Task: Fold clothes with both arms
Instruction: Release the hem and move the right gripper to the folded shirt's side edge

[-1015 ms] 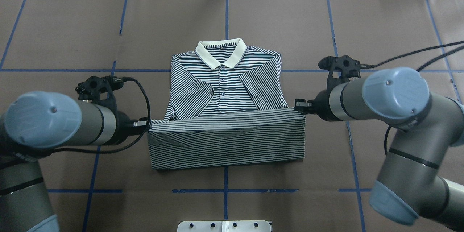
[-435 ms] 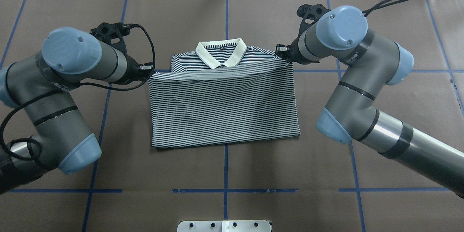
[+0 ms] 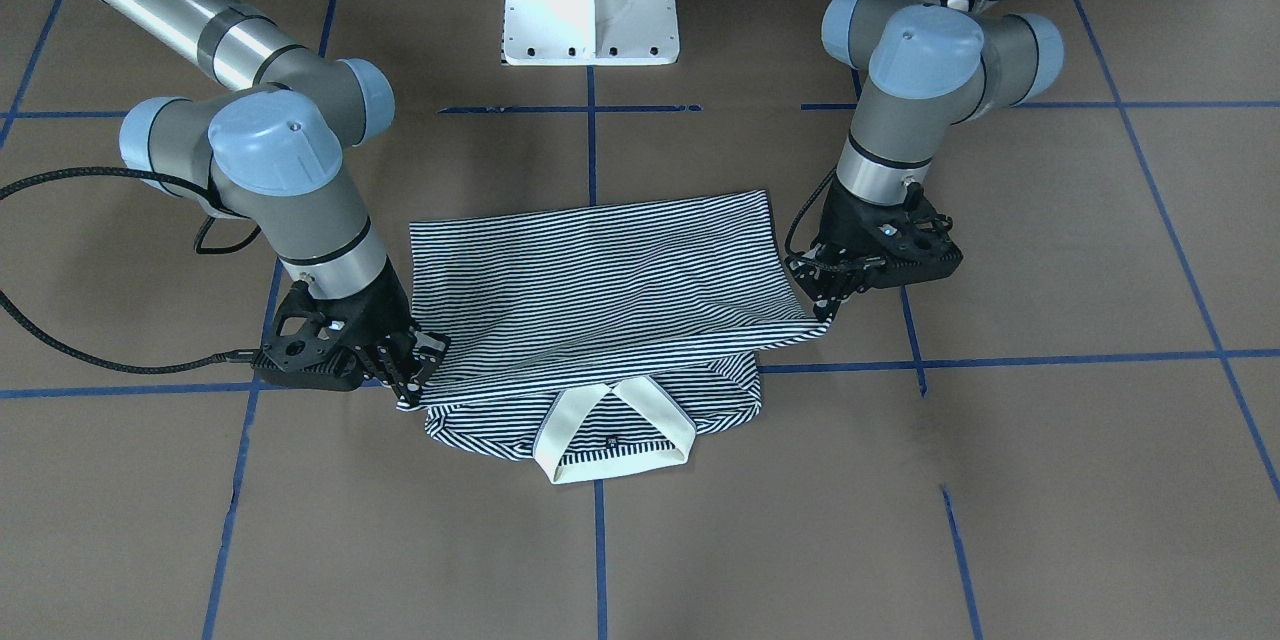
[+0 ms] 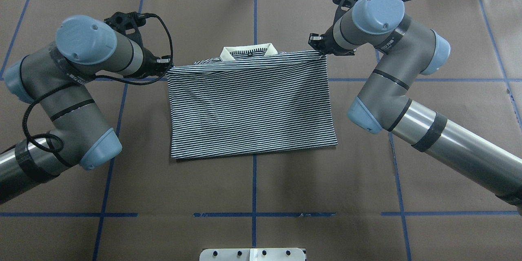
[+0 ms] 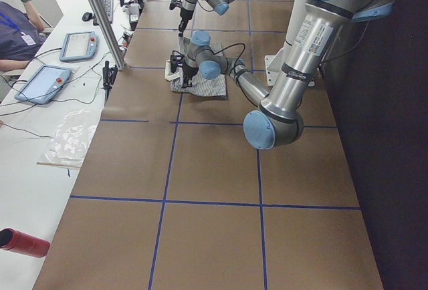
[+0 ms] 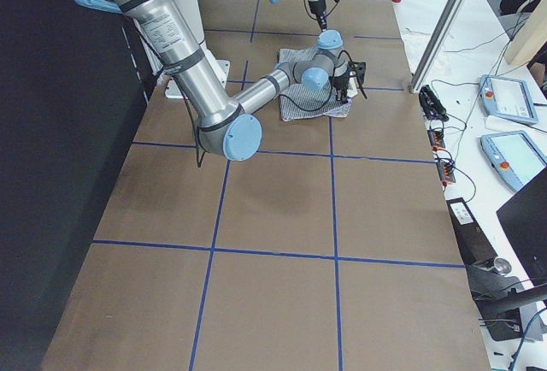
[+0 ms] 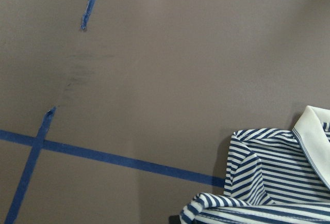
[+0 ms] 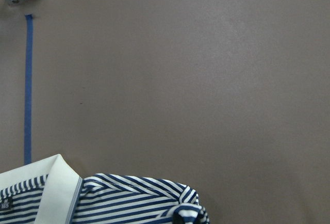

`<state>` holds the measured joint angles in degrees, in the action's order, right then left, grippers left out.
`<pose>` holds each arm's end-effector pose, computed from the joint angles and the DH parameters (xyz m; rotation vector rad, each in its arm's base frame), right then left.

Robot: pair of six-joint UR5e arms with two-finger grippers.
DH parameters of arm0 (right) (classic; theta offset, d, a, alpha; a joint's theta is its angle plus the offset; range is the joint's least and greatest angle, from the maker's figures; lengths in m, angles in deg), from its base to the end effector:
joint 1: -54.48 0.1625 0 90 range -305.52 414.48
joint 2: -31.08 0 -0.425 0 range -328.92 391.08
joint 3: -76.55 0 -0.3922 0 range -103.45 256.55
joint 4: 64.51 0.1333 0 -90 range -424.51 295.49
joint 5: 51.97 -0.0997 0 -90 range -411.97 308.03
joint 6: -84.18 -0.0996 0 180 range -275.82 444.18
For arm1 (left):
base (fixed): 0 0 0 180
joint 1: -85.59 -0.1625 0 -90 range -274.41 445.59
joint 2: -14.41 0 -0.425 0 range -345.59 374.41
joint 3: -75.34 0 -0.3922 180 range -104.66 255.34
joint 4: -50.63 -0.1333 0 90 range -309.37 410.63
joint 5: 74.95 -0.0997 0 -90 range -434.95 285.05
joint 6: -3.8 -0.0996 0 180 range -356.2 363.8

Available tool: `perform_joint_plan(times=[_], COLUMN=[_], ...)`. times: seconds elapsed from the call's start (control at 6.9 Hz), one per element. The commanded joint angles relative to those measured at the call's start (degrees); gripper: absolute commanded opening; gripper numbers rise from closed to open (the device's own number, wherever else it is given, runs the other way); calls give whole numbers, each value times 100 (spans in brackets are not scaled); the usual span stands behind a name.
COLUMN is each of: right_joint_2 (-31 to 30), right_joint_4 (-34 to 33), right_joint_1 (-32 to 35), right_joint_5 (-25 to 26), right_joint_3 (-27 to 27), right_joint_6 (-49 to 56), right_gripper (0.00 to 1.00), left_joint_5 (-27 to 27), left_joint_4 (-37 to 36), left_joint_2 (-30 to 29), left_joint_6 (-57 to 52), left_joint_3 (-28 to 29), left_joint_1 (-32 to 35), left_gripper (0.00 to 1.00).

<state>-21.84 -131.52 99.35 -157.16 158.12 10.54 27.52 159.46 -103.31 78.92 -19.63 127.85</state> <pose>-0.4472 -0.5964 0.2950 0.2449 -0.9009 0.3417 0.4177 -0.5306 0.3094 0.2515 0.8879 -0.3459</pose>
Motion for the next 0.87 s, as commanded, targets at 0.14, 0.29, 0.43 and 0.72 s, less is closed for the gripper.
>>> perform_joint_plan(times=[0.14,0.29,0.43,0.72], right_joint_2=[88,80,62,18], right_joint_4=[29,38,38,38], right_joint_1=[-22,-31,-32,-32], right_joint_5=[-10,-19,-37,-115], right_joint_3=[-98,-97,-89,-89], right_joint_6=[-19,-10,-10,-10], right_gripper=[0,0,17,100], left_joint_5=[0,-8,-26,0], left_joint_4=[104,103,112,68], left_joint_2=[-285,-347,-357,-436], left_joint_6=[99,299,301,319], left_joint_3=[400,488,532,507], left_joint_1=[-7,-25,-34,-16], left_gripper=[0,14,99,100])
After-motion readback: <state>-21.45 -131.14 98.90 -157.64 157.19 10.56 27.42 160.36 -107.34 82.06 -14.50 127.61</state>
